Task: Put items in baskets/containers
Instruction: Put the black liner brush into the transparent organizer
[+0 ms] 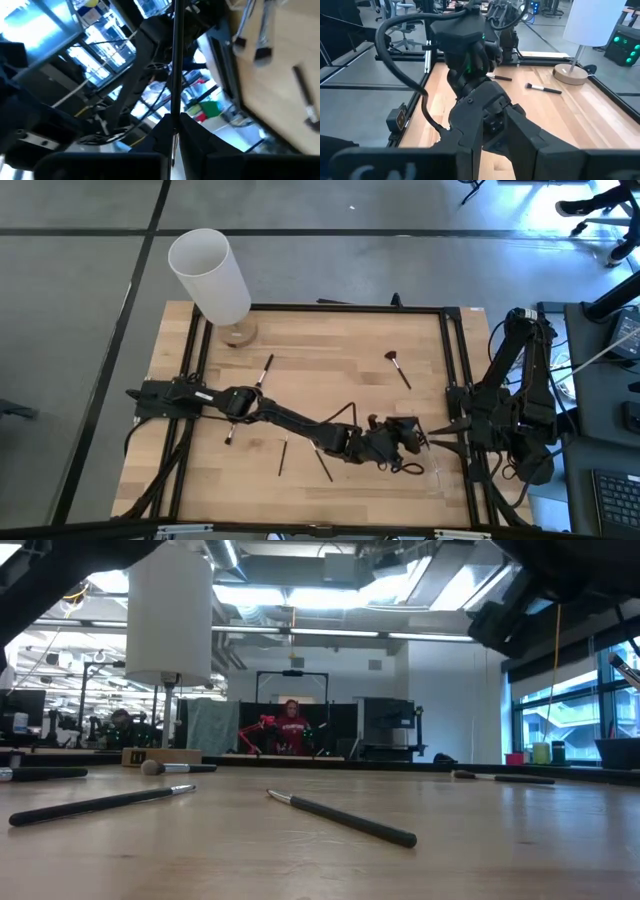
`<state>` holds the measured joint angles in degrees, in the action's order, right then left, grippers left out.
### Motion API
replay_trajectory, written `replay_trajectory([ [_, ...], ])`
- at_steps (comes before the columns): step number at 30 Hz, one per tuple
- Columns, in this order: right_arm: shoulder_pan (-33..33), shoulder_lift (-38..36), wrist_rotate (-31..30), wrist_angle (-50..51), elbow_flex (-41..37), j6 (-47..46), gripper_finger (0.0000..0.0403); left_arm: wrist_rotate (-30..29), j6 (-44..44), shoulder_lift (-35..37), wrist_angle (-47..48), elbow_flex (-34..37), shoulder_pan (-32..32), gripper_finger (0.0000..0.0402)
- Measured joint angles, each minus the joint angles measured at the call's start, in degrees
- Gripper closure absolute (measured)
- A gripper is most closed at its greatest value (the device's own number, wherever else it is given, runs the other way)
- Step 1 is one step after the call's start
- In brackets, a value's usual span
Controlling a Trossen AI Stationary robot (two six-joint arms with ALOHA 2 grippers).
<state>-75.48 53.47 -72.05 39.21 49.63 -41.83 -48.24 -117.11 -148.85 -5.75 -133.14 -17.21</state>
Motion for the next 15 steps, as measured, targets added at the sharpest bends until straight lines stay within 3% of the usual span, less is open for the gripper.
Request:
replay_trajectory([
  [5,0.02,0.0,0.0,0.14,0.0,0.01,0.0322,0.35,-11.54,-0.4,-3.38,0.0,-0.04,0.0384],
  [12,0.02,0.0,0.02,0.14,-0.02,0.01,0.0322,2.42,-13.6,-0.46,-4.69,0.57,0.33,0.0384],
  [15,0.02,0.0,0.02,0.14,-0.02,0.01,0.0322,1.64,-18.48,-0.42,-5.0,0.57,0.5,0.0384],
])
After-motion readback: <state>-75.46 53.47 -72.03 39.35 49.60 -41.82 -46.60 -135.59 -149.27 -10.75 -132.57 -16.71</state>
